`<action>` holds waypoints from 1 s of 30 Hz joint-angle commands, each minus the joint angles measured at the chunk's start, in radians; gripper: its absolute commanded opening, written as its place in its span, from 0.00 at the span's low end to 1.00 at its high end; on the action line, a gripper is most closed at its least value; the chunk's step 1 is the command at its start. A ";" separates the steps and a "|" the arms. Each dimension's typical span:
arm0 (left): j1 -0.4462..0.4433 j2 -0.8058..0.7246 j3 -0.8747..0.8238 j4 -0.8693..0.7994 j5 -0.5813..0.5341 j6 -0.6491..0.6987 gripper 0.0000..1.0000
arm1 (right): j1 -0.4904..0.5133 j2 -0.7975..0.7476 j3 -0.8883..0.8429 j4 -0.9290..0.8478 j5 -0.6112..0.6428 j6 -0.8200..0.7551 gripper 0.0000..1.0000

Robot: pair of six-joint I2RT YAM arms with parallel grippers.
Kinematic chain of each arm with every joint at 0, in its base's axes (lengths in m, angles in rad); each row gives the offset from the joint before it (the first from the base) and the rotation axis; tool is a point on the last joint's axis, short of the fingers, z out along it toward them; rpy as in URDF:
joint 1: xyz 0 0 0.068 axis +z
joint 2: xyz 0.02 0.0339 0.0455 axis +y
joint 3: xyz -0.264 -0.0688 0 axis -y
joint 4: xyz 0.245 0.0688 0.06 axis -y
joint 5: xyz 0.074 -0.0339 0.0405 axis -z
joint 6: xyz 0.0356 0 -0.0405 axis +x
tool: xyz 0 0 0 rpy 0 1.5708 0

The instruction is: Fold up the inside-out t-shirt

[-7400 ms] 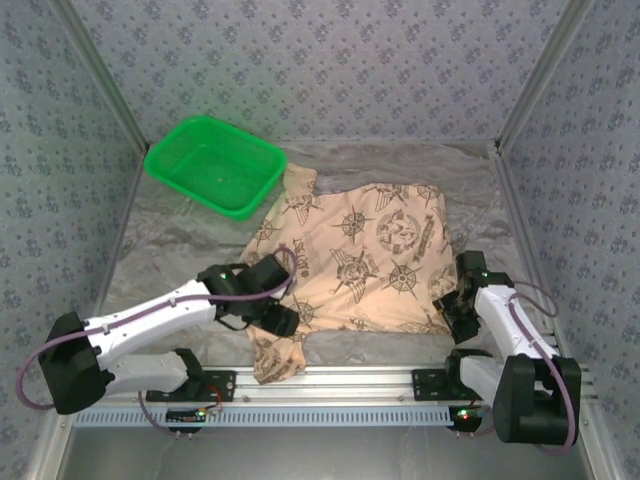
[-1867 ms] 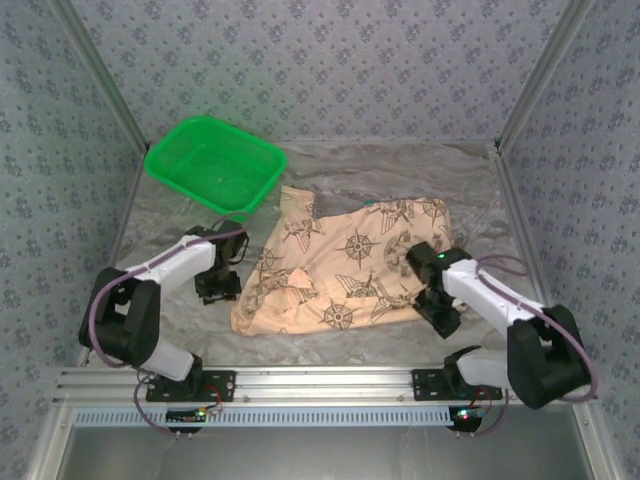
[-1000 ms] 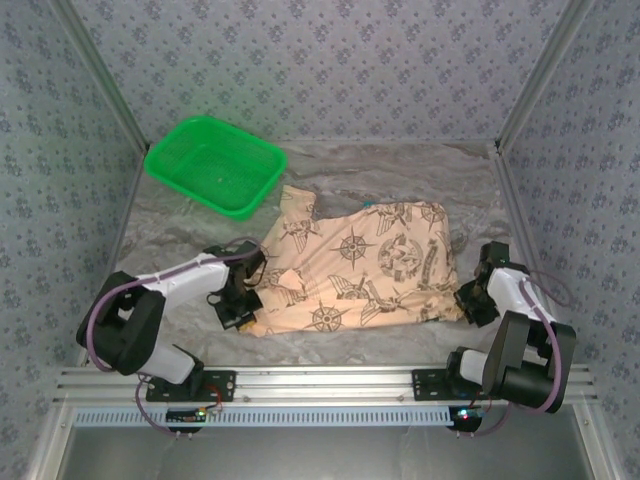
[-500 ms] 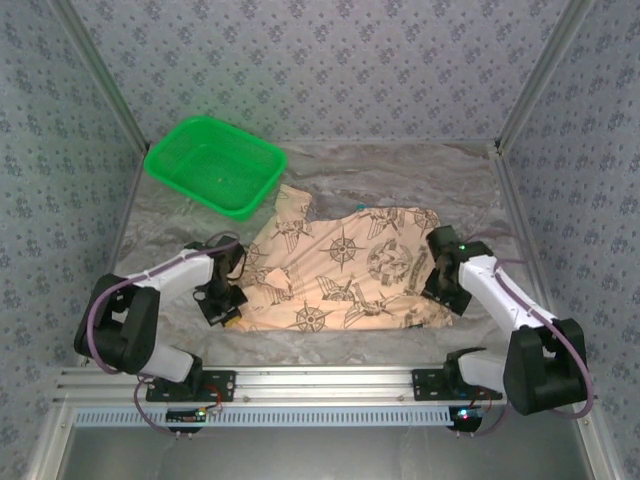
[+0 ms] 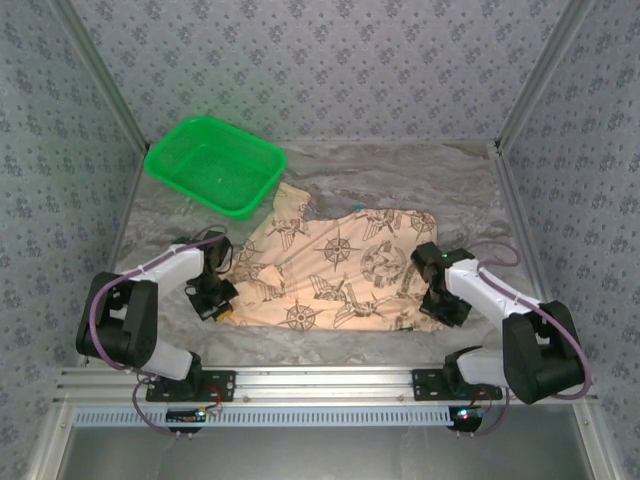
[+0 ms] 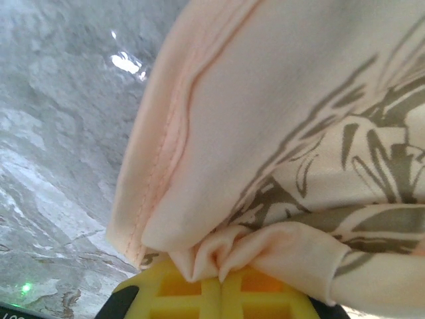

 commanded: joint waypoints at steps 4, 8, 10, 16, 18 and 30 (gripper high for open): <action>0.012 -0.006 0.005 0.009 -0.059 0.012 0.00 | 0.096 -0.024 0.061 -0.067 -0.058 0.077 0.32; 0.015 -0.010 -0.009 0.017 -0.061 0.008 0.00 | 0.178 -0.013 0.012 -0.024 -0.087 0.153 0.34; 0.018 -0.012 -0.016 0.017 -0.061 0.007 0.00 | 0.192 0.007 0.004 -0.038 -0.060 0.182 0.35; 0.045 -0.019 -0.022 0.016 -0.061 0.019 0.00 | 0.172 0.030 0.022 -0.039 -0.002 0.160 0.37; 0.049 -0.023 -0.018 0.012 -0.063 0.020 0.00 | 0.185 0.040 0.031 -0.018 -0.011 0.157 0.37; 0.052 -0.015 -0.026 0.027 -0.048 0.015 0.00 | 0.233 -0.025 0.009 0.005 -0.049 0.261 0.41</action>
